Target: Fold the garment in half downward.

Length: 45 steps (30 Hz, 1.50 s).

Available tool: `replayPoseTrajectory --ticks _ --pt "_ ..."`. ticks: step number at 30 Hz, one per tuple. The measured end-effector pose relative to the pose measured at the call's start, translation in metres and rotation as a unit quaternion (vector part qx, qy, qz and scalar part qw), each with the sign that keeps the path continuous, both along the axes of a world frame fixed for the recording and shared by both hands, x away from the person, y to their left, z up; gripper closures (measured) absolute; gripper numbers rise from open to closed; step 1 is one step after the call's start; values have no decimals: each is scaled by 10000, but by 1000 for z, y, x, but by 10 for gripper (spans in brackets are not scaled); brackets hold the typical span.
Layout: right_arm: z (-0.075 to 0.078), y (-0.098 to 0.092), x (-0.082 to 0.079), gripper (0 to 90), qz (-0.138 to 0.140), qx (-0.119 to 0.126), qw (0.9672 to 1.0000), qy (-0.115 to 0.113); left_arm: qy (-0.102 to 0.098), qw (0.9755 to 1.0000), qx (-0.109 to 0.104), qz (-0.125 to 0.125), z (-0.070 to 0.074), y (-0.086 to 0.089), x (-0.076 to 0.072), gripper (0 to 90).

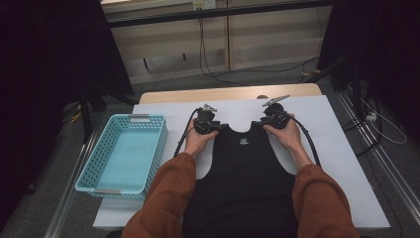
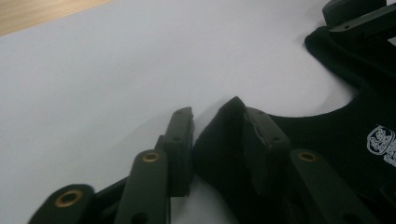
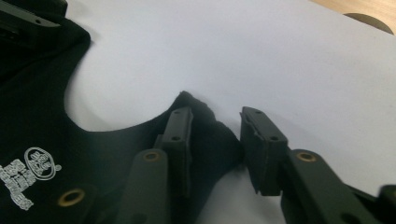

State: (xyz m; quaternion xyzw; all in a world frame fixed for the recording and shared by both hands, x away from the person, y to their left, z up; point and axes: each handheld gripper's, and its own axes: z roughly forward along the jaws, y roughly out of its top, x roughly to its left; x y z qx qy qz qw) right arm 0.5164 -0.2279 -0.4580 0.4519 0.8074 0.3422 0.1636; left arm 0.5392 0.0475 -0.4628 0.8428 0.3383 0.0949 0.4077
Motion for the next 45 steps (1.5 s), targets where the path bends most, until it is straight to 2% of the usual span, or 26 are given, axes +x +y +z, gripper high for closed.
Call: replayPoseTrajectory --ticks 2,5,6,8,10,12,14,16,21,24,26,28,32,40,45 --pt "0 1 0 726 9 90 10000 30 156 9997 -164 -35 -1 -1 0 784" --pt "0 1 2 803 1 192 9998 104 323 9992 -222 -8 0 1 1 831" --pt "0 1 2 838 31 228 9996 155 345 9990 -277 48 1 2 1 837" --pt "1 1 1 853 36 227 9996 154 349 9987 -356 69 2 4 1 843" --pt "1 0 0 859 25 300 9994 150 392 9973 -624 59 5 7 2 845" --pt "2 -2 0 862 -24 322 9994 130 319 9963 -791 116 10 8 1 847" --pt "6 -6 0 864 -153 554 9983 94 242 9959 -846 193 16 9 0 848" --pt "11 -8 -1 865 -189 566 9982 11 169 9960 -859 193 21 9 -1 849" --pt "26 -17 -6 867 -288 666 9972 -192 58 9939 -1069 262 31 15 -2 848" --pt "37 -23 -9 867 -329 728 9962 -360 -17 9932 -1096 403 38 16 -2 849" --pt "44 -26 -11 867 -362 733 9956 -462 -63 9927 -1147 380 42 17 -1 848" --pt "48 -28 -12 867 -383 724 9953 -523 -117 9931 -1111 359 45 17 0 848" --pt "54 -31 -14 868 -393 789 9942 -618 -192 9914 -1250 350 54 16 2 849" --pt "62 -35 -17 869 -427 817 9931 -728 -402 9912 -1225 284 66 13 -1 849" --pt "74 -39 -18 869 -452 820 9919 -856 -485 9892 -1356 289 74 15 -1 848"
